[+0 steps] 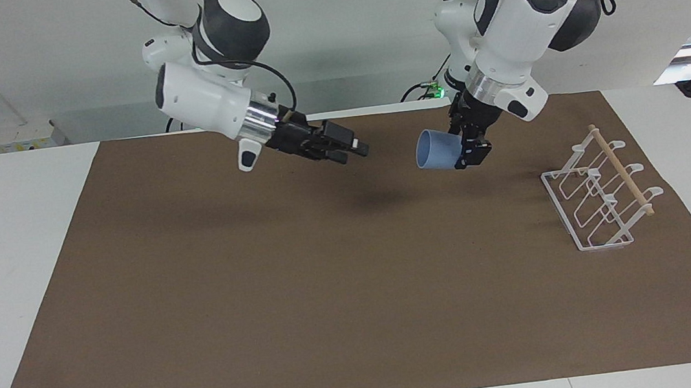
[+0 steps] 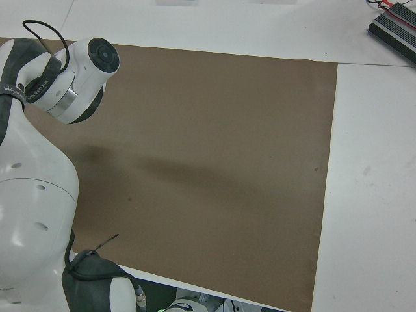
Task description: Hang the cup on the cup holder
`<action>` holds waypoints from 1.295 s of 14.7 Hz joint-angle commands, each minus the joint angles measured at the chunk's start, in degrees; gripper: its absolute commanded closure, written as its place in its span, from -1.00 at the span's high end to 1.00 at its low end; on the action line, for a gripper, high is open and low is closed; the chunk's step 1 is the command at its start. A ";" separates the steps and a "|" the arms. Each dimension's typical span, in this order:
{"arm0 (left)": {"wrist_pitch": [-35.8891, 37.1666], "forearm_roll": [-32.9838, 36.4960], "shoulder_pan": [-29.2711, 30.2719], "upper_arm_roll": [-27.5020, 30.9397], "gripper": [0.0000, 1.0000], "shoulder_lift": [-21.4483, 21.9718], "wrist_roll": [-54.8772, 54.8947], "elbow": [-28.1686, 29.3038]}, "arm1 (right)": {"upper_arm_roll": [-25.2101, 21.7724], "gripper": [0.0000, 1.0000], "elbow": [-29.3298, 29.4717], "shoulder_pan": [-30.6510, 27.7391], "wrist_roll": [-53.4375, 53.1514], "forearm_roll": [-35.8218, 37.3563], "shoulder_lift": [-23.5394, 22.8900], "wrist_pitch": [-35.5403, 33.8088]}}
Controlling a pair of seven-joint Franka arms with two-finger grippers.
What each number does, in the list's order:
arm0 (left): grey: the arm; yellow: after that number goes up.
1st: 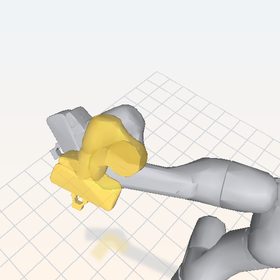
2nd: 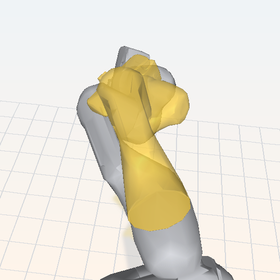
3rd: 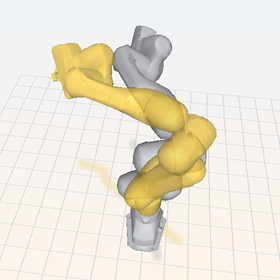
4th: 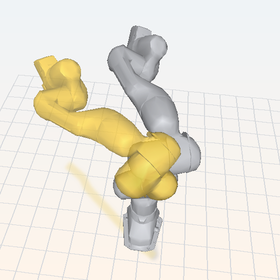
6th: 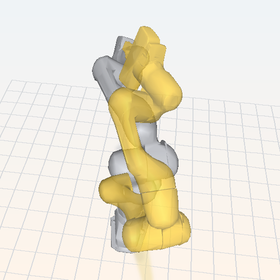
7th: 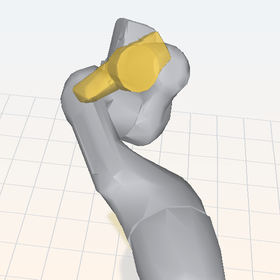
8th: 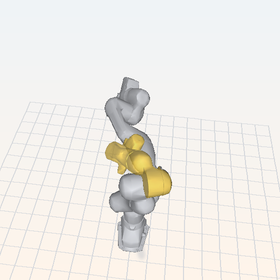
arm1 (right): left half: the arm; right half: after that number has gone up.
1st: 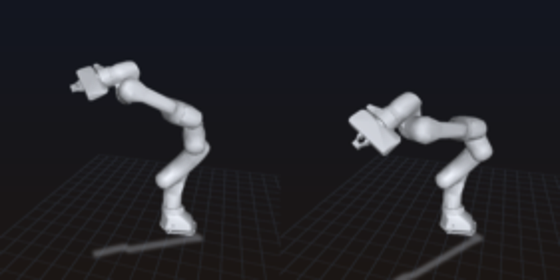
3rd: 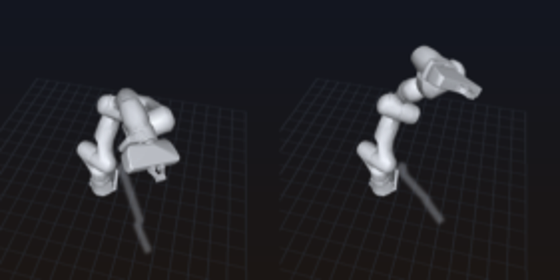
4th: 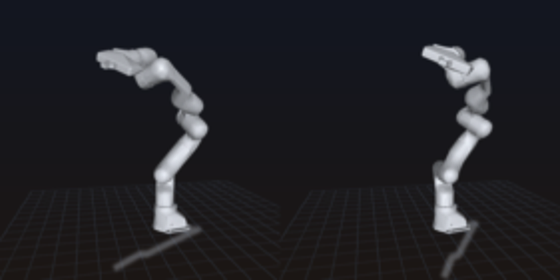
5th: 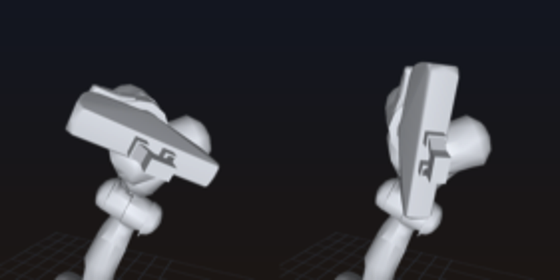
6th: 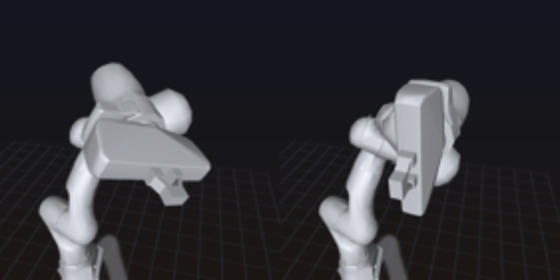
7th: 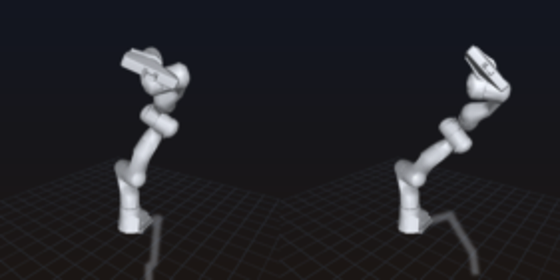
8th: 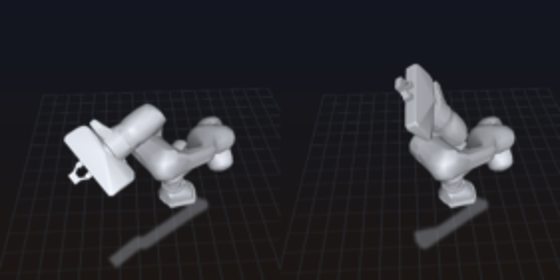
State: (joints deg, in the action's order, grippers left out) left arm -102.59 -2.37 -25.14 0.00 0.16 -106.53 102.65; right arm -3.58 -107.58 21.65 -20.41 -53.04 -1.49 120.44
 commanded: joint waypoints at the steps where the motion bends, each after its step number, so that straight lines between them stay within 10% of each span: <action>1: 2.74 14.35 -1.31 0.44 -1.00 1.78 -1.13 1.41 | 0.50 0.98 -0.70 -5.19 0.19 17.72 3.41 -3.71; 5: 8.97 43.08 -3.06 0.18 -1.00 -2.08 -1.31 1.67 | 0.15 0.98 8.93 -12.05 0.54 42.36 4.13 -20.37; 10: 15.31 69.48 -2.98 0.27 -1.00 -8.85 -4.37 2.29 | 0.24 0.98 21.09 -21.02 9.56 53.38 3.07 -40.70; 19: 20.15 86.48 1.68 0.27 -1.00 -21.16 -19.41 4.22 | 2.61 0.98 21.54 -23.76 17.86 58.93 3.33 -45.91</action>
State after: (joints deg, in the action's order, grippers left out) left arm -83.72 82.62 -23.78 0.38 -20.88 -123.92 106.73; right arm -1.95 -87.60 -0.57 -4.30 5.18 2.42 75.97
